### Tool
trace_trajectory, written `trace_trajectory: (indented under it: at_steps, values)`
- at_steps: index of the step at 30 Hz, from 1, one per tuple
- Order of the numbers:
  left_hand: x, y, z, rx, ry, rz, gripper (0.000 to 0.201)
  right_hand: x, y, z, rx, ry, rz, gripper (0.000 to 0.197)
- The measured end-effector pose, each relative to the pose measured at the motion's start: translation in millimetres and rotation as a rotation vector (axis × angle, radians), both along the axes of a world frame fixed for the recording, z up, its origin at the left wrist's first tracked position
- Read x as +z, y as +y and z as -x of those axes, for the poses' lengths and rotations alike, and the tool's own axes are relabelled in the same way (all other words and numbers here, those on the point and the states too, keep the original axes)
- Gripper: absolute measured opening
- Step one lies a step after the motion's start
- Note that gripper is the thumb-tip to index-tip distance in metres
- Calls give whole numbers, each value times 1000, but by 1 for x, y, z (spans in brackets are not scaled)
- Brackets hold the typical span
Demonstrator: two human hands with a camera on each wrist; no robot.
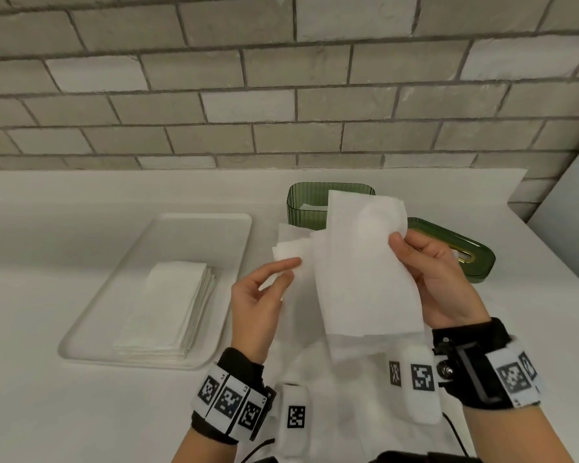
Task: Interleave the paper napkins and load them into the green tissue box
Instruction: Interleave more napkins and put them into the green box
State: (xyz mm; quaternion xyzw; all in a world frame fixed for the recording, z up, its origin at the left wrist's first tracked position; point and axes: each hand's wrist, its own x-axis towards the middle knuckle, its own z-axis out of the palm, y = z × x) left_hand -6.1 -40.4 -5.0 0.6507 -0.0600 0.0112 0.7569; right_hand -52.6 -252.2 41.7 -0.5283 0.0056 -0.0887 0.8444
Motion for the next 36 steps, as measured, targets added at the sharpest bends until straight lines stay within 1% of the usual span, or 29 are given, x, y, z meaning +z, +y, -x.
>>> trace_trajectory:
  at_steps: [2,4,7,9,12,13,16,17,19,21,22,24,25,27,30,32,34,36]
  values:
    - [8,-4,4,-97,97,86,27,-2,3,-4,10,-10,8,32]
    - [17,-5,7,-192,178,165,23,-7,6,-9,-16,9,29,34]
    - [20,-8,11,-247,146,167,30,-15,9,-16,-92,42,85,39]
    - [19,-8,12,-216,108,180,33,-20,11,-18,-127,50,117,35]
    - [16,-9,9,-133,86,198,29,-25,12,-18,-184,55,176,28]
    - [14,-8,8,-101,82,202,27,-26,11,-18,-213,46,197,31]
    - [11,-4,1,-9,62,210,14,-21,0,-15,-264,-11,263,53]
    - [11,-2,-1,14,51,210,9,-18,-5,-13,-242,-24,272,57]
    - [13,1,-3,44,14,197,16,-12,-12,-8,-110,-52,222,60]
    - [17,1,-4,32,-43,179,27,-6,-13,-4,46,-92,91,54]
    - [19,0,-4,20,-67,173,33,-4,-9,-4,83,-109,26,47]
    - [23,-4,-2,-1,-91,191,43,-4,1,-6,55,-100,-8,29]
    - [25,-6,-1,-12,-98,205,46,-7,7,-8,12,-70,13,26]
    - [28,-10,1,-36,-108,227,43,-15,17,-13,-45,11,41,24]
    - [24,-11,0,-14,-111,232,26,-23,30,-18,-113,129,27,18]
    - [18,-10,-3,18,-80,232,18,-27,38,-20,-176,173,18,13]
    - [14,-8,-4,15,-11,240,19,-29,44,-21,-236,195,2,8]
    - [12,-6,-3,-20,48,252,26,-32,47,-22,-262,214,-17,12]
